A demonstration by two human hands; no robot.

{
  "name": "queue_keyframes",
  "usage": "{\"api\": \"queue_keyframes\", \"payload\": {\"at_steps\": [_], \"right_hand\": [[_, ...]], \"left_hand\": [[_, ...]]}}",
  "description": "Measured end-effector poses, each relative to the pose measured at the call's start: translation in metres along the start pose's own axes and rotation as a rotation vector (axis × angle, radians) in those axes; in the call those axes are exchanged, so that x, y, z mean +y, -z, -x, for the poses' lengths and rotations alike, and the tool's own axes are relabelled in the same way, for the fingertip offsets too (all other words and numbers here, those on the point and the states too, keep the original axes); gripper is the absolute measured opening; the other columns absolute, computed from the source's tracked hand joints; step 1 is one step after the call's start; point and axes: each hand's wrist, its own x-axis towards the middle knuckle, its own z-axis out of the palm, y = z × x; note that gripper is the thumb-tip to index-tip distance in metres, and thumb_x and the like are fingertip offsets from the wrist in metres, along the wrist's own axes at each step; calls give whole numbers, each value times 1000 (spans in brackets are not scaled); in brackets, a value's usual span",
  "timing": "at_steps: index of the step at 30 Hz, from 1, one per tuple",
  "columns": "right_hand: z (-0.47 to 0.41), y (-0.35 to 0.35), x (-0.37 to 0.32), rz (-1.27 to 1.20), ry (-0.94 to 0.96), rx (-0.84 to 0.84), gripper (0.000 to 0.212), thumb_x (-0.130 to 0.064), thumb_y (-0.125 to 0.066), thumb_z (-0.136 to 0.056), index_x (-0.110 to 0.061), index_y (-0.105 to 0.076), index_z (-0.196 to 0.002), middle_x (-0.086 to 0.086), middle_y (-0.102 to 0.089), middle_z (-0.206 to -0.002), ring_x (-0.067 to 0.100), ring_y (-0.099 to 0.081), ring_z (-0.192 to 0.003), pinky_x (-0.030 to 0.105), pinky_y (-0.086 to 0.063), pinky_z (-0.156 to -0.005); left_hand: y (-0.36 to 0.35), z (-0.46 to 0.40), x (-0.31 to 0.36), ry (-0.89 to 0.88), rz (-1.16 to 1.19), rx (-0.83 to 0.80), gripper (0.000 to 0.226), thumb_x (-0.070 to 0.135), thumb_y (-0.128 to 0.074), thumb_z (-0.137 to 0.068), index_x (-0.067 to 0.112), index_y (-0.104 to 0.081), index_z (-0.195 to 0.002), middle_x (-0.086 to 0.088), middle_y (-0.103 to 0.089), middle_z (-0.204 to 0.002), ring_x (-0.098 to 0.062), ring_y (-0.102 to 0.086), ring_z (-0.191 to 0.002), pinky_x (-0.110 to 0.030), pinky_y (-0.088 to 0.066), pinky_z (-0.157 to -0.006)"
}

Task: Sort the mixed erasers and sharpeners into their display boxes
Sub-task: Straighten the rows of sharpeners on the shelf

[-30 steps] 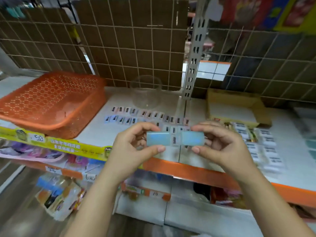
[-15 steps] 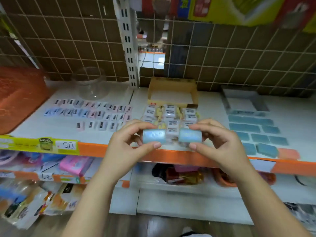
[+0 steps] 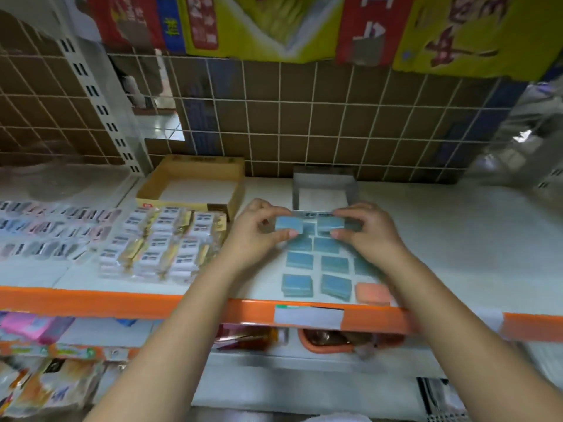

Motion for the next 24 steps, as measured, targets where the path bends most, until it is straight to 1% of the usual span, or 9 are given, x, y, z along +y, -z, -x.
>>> {"api": "queue_keyframes", "payload": {"at_steps": [2, 4, 7, 12, 14, 17, 21, 24], "right_hand": [[-12, -4, 9, 52, -10, -6, 39, -19, -70, -80, -14, -63, -117, -2, -53, -106, 16, -46, -106, 20, -31, -82], [-21, -10, 17, 82, -7, -22, 38, -20, -70, -80, -13, -63, -117, 2, -58, -112, 19, -48, -108, 21, -32, -82], [-25, -15, 27, 104, -5, -40, 37, -20, -70, -80, -13, -64, -116, 4, -60, -116, 19, -50, -106, 21, -34, -84], [-23, -13, 35, 136, 7, -24, 38, -23, -69, -81, -14, -63, -117, 3, -60, -118, 20, -44, -109, 23, -32, -85], [-22, -12, 37, 166, 5, -22, 39, -24, -68, -81, -15, -62, -119, 2, -60, -119, 20, -43, -110, 23, -32, -87], [-21, -12, 36, 234, 27, -33, 40, -26, -65, -83, -16, -60, -121, 1, -59, -121, 21, -43, -112, 28, -35, -93], [-21, -11, 32, 340, 55, -51, 40, -30, -59, -87, -19, -57, -125, 2, -56, -124, 22, -41, -115, 33, -38, -97], [-19, -13, 31, 387, 72, -55, 41, -32, -56, -88, -20, -55, -127, 1, -55, -125, 21, -41, -115, 33, -38, -97]], "left_hand": [[-14, -11, -1, 31, -50, -27, 36, 27, -72, -76, 22, -65, -111, -1, -44, -96, -13, -44, -90, -19, -35, -74], [-24, -19, -5, 57, -100, -36, 38, 28, -73, -76, 22, -65, -112, -4, -44, -97, -18, -45, -93, -25, -37, -79], [-30, -26, -9, 83, -154, -35, 38, 31, -72, -76, 22, -66, -112, -3, -43, -95, -23, -46, -97, -30, -38, -84], [-38, -31, -8, 116, -154, -56, 40, 31, -72, -76, 17, -65, -113, -1, -43, -98, -20, -47, -99, -24, -35, -83], [-41, -32, -7, 125, -183, -72, 42, 32, -72, -76, 17, -64, -115, -1, -44, -99, -21, -48, -99, -25, -38, -85], [-43, -33, -7, 122, -247, -90, 44, 34, -71, -77, 17, -63, -117, 1, -44, -100, -18, -47, -100, -25, -39, -87], [-43, -36, -5, 115, -286, -94, 42, 34, -69, -80, 16, -62, -117, 2, -46, -101, -13, -45, -95, -21, -36, -82], [-42, -36, -4, 93, -319, -98, 41, 32, -68, -81, 16, -61, -118, 1, -47, -102, -13, -45, -94, -21, -35, -80]]}}
